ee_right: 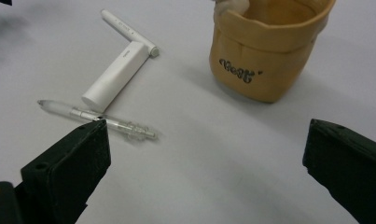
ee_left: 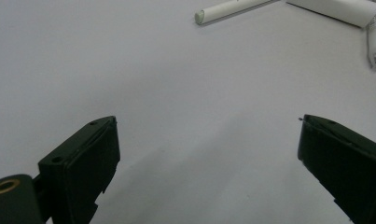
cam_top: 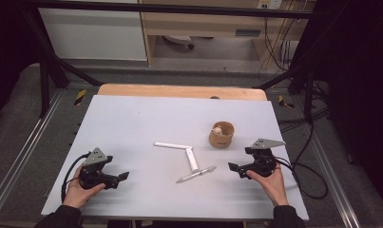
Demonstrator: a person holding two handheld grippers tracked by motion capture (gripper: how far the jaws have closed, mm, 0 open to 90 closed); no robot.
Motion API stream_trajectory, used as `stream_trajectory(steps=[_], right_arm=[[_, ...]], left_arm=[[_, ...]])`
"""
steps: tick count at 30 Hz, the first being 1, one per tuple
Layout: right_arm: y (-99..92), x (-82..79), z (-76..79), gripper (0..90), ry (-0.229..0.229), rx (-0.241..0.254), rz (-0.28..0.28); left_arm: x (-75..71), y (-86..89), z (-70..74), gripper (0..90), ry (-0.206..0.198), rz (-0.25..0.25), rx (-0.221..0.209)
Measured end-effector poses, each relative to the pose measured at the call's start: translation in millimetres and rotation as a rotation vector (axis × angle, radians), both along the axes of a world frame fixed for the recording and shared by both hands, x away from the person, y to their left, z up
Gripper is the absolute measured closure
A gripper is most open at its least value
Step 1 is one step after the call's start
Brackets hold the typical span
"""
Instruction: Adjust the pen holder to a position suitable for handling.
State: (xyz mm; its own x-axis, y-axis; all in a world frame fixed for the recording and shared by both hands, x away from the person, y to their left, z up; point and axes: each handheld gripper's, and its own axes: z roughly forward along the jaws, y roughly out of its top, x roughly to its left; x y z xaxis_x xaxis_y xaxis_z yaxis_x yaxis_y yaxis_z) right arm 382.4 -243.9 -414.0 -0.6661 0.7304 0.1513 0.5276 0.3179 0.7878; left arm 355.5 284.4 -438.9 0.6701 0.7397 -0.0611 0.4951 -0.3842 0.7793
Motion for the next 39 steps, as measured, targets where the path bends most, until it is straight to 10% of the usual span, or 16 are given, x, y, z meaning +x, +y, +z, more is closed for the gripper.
stream_trajectory(steps=[22,39], right_arm=[[54.4,48.2,33.6,16.3,-0.104,-0.119,0.048],[68.3,83.3,16.7,45.8,-0.069,-0.214,0.089]], left_arm=[[0.1,0.1,-0.7,6.3,-0.001,-0.001,0.006],[-0.2,-0.1,-0.8,7.1,-0.005,-0.005,0.006]])
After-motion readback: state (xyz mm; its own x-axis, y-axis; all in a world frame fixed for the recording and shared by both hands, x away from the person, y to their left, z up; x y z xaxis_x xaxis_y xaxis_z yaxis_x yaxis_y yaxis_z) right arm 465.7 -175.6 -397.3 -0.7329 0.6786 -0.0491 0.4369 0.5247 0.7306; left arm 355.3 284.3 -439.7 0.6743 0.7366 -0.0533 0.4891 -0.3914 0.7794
